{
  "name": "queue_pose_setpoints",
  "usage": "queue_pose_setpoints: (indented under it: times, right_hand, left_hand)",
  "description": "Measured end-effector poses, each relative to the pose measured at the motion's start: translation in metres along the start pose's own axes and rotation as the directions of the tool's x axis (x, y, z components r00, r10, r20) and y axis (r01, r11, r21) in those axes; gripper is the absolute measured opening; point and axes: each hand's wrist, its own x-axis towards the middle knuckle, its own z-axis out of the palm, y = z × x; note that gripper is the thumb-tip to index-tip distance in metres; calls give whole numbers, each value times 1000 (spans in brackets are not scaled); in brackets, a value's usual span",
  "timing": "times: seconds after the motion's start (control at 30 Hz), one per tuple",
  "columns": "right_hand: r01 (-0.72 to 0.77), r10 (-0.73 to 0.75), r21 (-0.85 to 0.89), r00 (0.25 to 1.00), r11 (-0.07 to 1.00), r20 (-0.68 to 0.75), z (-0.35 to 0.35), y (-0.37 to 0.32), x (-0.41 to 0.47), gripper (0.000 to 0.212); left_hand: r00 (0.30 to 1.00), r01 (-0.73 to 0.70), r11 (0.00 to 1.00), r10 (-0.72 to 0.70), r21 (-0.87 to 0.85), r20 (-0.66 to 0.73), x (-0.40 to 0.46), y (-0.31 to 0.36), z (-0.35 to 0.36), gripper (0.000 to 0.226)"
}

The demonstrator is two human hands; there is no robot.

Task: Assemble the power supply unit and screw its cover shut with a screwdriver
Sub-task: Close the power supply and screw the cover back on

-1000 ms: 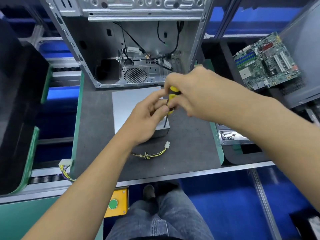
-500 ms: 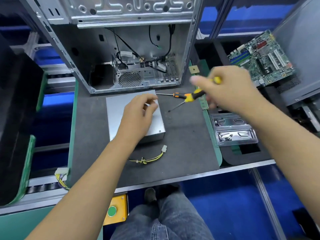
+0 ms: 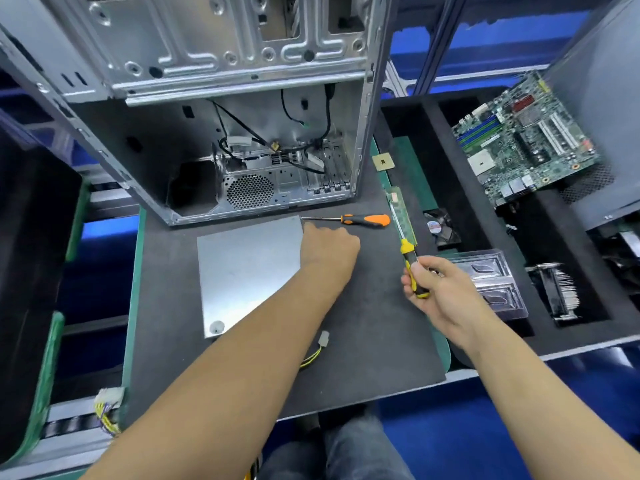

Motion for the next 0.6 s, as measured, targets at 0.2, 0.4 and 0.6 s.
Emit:
queue_pose_setpoints:
  times: [0.2, 0.4, 0.6]
  right_hand:
    - [29, -27, -64, 999, 998, 33, -3, -5, -1, 11]
    - [67, -63, -105, 997, 992, 47, -2, -10, -13, 12]
    - [170, -158, -156, 984, 973, 86, -4, -9, -29, 13]
  left_hand:
    - [995, -37, 998, 41, -47, 94, 9, 0, -2, 38]
    - [983, -24, 992, 45, -121, 179, 13, 0, -5, 40]
    - [1000, 5, 908, 2, -419, 16, 7, -9, -22, 20]
